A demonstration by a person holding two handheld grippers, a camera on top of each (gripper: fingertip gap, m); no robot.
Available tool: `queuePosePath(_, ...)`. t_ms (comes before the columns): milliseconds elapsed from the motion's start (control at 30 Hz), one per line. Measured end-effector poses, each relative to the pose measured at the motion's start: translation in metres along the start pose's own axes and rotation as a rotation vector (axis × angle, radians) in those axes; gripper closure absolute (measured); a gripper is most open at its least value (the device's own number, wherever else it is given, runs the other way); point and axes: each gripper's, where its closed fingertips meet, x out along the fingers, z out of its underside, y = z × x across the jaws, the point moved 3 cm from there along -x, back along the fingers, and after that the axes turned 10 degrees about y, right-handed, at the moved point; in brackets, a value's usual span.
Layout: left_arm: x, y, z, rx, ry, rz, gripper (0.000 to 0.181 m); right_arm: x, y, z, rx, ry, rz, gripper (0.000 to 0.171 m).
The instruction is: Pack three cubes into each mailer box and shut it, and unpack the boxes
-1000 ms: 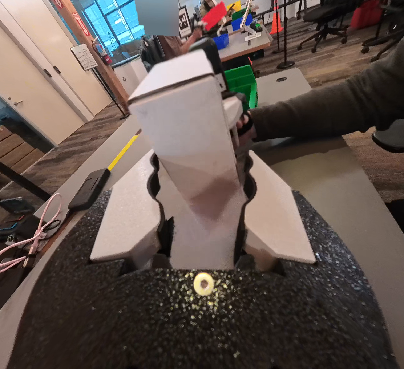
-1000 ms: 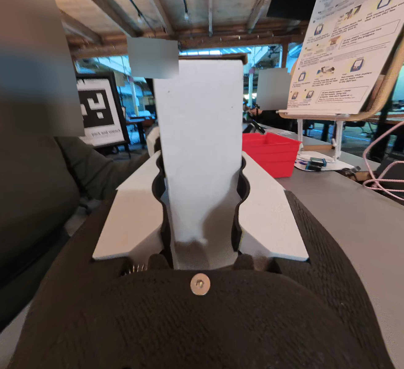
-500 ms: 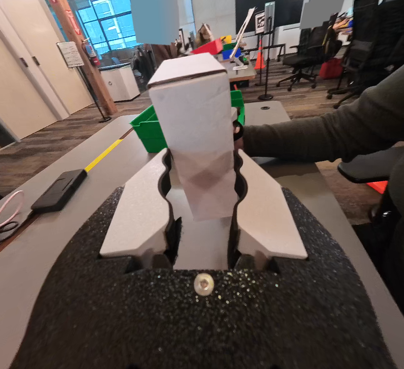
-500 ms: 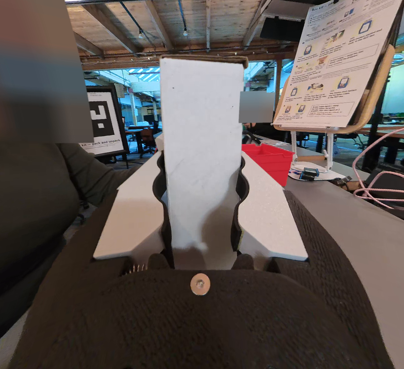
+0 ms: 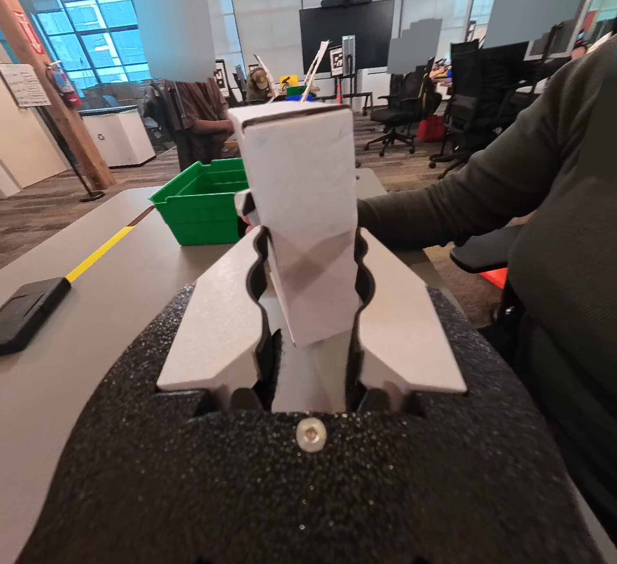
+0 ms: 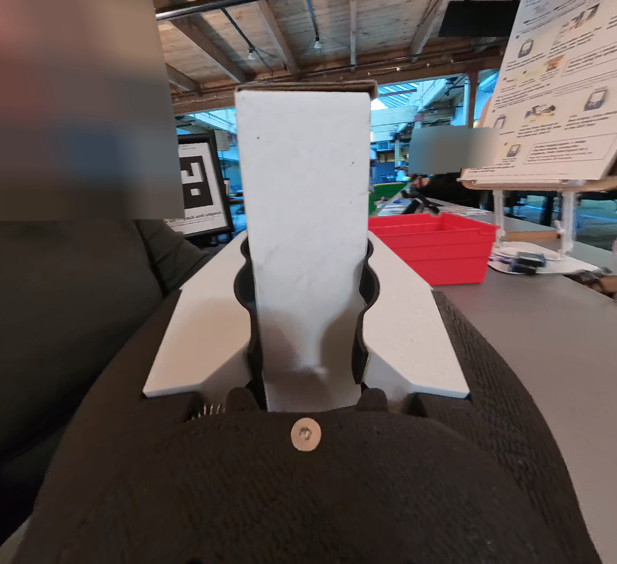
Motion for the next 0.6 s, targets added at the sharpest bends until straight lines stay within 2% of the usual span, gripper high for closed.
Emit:
queuePosePath(33, -0.003, 0.001, -0.001, -0.009, 0.019, 0.027, 0.157, 0.001, -0.007, -0.002, 0.056, 0.019, -0.057, 0.108)
queuePosePath(67, -0.005, 0.0, -0.005, -0.035, 0.065, 0.041, 0.167, 0.003, -0.007, -0.004, 0.085, 0.039, -0.063, 0.108)
queuePosePath(133, -0.009, -0.007, -0.009, -0.054, 0.115, 0.007, 0.171, 0.004, -0.004, -0.004, 0.042, 0.043, -0.032, 0.108)
queuePosePath(167, -0.011, -0.009, -0.01, -0.034, 0.133, -0.022, 0.17, 0.004, -0.002, -0.003, 0.029, 0.037, -0.012, 0.108)
queuePosePath(233, -0.01, -0.011, -0.015, -0.001, 0.148, -0.064, 0.136, 0.001, 0.005, -0.004, -0.014, 0.036, 0.041, 0.108)
queuePosePath(333, -0.004, -0.01, -0.011, 0.069, 0.067, -0.107, 0.106, -0.002, 0.012, -0.008, -0.073, 0.048, 0.105, 0.108)
queuePosePath(400, 0.0, -0.01, -0.006, 0.117, 0.011, -0.134, 0.105, -0.003, 0.014, -0.01, -0.108, 0.044, 0.133, 0.108)
queuePosePath(467, 0.002, -0.013, -0.004, 0.156, -0.004, -0.174, 0.113, -0.002, 0.014, -0.01, -0.132, 0.034, 0.141, 0.108)
queuePosePath(500, 0.002, -0.017, -0.004, 0.175, -0.011, -0.206, 0.124, -0.002, 0.013, -0.01, -0.139, 0.031, 0.14, 0.108)
queuePosePath(600, -0.001, -0.019, -0.004, 0.163, -0.011, -0.208, 0.127, -0.001, 0.013, -0.008, -0.143, 0.022, 0.142, 0.108)
